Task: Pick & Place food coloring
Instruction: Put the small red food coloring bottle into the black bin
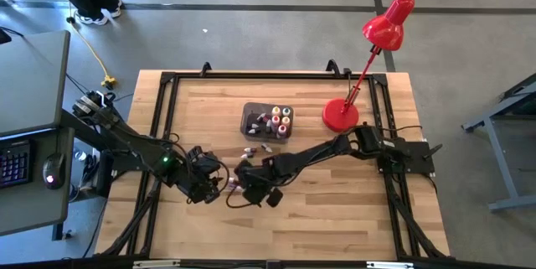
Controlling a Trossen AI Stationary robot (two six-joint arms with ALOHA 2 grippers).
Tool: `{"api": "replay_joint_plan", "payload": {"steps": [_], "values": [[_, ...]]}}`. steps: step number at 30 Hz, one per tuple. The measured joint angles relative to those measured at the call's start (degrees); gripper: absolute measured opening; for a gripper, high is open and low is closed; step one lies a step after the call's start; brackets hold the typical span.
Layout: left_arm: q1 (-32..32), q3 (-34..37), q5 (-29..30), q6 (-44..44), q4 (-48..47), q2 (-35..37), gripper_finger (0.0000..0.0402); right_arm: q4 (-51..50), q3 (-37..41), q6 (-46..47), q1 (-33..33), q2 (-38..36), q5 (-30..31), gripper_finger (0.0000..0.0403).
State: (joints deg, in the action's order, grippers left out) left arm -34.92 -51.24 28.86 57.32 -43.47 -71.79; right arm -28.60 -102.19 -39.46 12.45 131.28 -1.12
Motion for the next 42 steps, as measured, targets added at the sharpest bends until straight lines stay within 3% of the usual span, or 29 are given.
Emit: {"api": "replay_joint_plan", "payload": {"steps": [18, 30, 36, 42], "values": [[0.00, 0.00, -0.25, 0.00, 0.01, -0.01, 0.0186, -1.49, -0.09, -0.59, -6.12, 0.91, -15.51, 0.0136], [0.02, 0.00, -0.44, 0.00, 0.01, -0.04, 0.0186, -1.94, -0.15, -2.46, -6.56, 2.78, -14.63, 0.0121], [0.01, 0.00, -0.42, 0.00, 0.08, -0.04, 0.0186, -2.60, -0.15, 4.21, -6.52, 2.71, -11.97, 0.0090], [0.00, 0.00, -0.42, 0.00, 0.06, -0.04, 0.0186, -3.22, -0.17, 4.50, -6.54, 2.56, -11.20, 0.0082]]}}
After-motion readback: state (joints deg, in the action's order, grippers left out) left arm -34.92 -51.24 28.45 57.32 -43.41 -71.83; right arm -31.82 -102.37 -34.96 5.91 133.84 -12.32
